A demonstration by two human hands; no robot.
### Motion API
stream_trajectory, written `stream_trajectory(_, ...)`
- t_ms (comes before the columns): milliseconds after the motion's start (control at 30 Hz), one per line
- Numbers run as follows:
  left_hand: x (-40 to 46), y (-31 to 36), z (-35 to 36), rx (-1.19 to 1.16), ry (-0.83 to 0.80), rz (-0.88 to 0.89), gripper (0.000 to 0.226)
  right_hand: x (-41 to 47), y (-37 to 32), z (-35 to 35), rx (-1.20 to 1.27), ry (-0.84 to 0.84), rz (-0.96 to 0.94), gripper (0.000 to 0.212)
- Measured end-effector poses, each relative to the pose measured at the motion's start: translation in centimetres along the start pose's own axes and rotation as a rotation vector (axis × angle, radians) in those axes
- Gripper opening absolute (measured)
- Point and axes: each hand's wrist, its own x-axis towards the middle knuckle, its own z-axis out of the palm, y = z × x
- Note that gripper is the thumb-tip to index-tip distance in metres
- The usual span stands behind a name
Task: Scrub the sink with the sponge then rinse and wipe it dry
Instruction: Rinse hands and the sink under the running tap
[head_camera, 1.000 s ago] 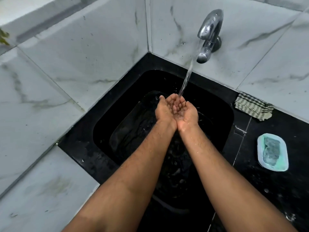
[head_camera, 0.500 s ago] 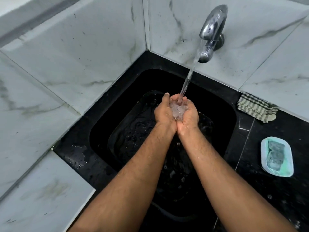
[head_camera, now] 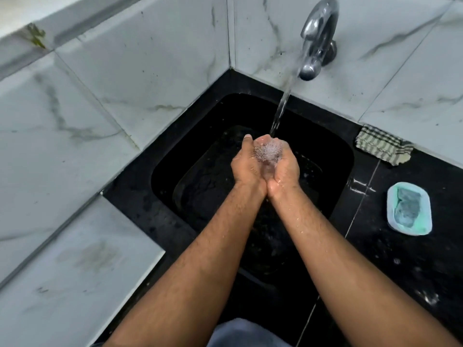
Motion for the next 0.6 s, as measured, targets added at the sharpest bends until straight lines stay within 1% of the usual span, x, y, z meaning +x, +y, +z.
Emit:
stream_trajectory(67,-1.2,-0.6,-1.5,-0.022,-0.020,-0.016,0.044,-1.6,0.9,-1.0,-0.063,0.016,0.002,0.009)
stream_trajectory(167,-3.4,-1.4,-4.6,-0.064,-0.021,-0.027,0.043,-4.4,2.8,-2.8,-0.064,0.047,0.033,0.018)
stream_trajectory(233,-5.0,-1.9,-6.6,-0.074,0.003,-0.018,0.043,-6.3,4.0,-3.9,-0.080,0.078,0.048,0.020)
stream_trajectory(367,-8.0,-3.3,-10.0,-0.004,0.075,0.014,0.042,-9.5,6.0,-6.1,-0.082,0.105,0.097,0.022)
stream_trajectory(500,-9.9,-4.8,-12.5,-0.062,0.093,-0.038,0.045,-12.3,7.7,-8.1,-0.023,0.155,0.101,0.031)
stream_trajectory(600,-11.2,-5.6,-13.1,-0.022,0.065,-0.108,0.049,-13.7,7.9,-9.2,0.017,0.202,0.068,0.033)
